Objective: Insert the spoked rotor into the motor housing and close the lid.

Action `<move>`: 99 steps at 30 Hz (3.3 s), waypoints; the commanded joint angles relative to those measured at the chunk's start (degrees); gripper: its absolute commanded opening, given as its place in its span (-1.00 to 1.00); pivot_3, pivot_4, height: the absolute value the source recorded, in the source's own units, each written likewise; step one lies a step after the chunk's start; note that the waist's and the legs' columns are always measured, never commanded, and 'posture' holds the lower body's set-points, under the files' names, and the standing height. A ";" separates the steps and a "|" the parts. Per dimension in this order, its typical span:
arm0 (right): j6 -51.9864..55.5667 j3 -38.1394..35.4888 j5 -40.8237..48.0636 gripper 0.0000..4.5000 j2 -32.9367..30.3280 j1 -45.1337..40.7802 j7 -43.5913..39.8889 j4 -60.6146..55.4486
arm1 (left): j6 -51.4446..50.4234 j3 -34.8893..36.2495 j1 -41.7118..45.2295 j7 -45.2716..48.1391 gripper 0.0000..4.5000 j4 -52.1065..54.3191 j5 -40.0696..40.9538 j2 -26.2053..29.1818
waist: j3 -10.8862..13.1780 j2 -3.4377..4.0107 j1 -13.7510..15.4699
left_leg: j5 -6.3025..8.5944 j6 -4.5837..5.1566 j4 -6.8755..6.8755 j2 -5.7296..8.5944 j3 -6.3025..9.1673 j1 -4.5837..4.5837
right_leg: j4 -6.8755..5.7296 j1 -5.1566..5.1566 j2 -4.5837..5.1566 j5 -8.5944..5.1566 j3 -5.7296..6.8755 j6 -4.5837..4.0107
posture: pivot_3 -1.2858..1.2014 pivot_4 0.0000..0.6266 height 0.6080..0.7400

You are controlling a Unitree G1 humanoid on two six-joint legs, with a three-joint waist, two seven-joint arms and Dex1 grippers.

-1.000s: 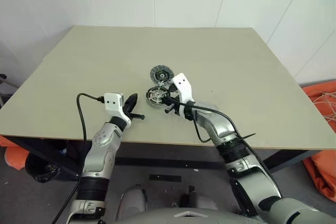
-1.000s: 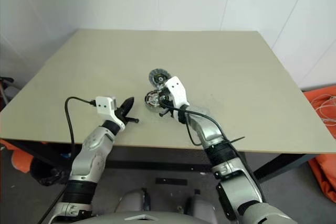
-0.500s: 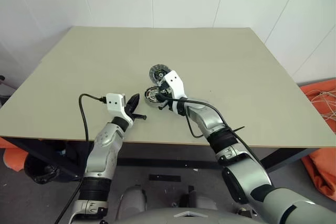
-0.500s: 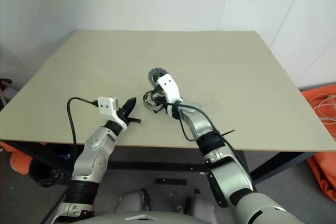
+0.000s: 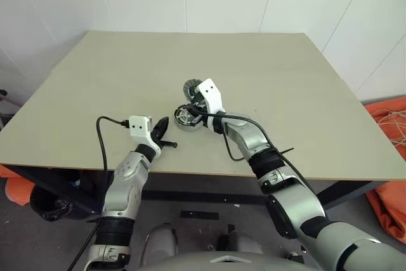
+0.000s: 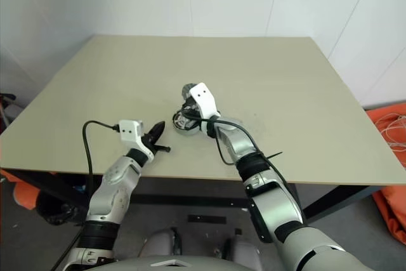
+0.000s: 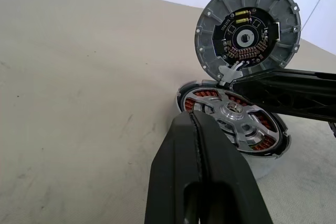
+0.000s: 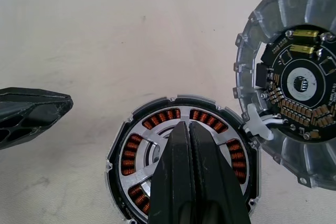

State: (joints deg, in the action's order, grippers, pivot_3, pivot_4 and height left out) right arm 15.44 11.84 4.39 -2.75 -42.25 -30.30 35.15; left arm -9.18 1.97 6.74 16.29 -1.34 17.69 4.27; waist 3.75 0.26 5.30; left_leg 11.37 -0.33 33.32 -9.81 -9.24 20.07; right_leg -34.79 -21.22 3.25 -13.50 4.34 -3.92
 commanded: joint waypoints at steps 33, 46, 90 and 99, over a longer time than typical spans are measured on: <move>0.17 8.87 -6.67 0.29 -7.62 -3.52 -18.34 -11.48 | 0.38 0.78 0.95 0.68 -1.00 1.04 0.41 -0.86 | 0.00 0.00 0.04 | 0.02 0.04 0.01 -0.02 -0.02 -0.04 | 0.00 0.02 0.00 0.00 0.00 0.00 | 0.03 -1.00 1.00; -13.91 18.15 -16.53 0.57 -11.83 -14.59 -30.25 2.78 | 0.61 0.95 1.13 0.35 -1.00 0.38 0.21 -1.39 | 0.01 -0.02 0.07 | 0.04 0.08 0.05 -0.01 -0.02 0.02 | 0.01 0.02 0.00 0.00 0.01 -0.01 | 0.03 -1.00 1.00; -29.46 19.23 -25.96 0.57 -8.67 -23.94 -36.32 25.00 | 1.61 0.52 0.22 0.66 -1.00 0.65 -0.23 -2.50 | 0.02 -0.01 0.02 | 0.07 0.14 0.09 -0.07 -0.03 0.05 | -0.06 -0.03 0.00 -0.02 0.05 -0.11 | 0.03 -1.00 1.00; -29.88 19.03 -26.31 -0.30 -8.36 -24.14 -36.54 25.43 | 1.50 0.46 0.06 0.70 -1.00 0.94 -0.17 -2.47 | 0.02 -0.01 0.00 | 0.07 0.14 0.10 -0.07 -0.03 0.04 | -0.08 -0.03 0.00 -0.02 0.05 -0.12 | 0.03 -1.00 1.00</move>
State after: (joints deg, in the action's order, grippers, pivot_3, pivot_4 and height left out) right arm -13.78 31.57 -21.80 -11.00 -64.80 -66.32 60.33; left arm -8.96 2.44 6.55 16.71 -2.14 17.66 1.83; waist 3.76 0.25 5.30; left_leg 11.44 -0.18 33.41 -9.88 -9.27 20.10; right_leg -34.87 -21.24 3.24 -13.52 4.39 -4.05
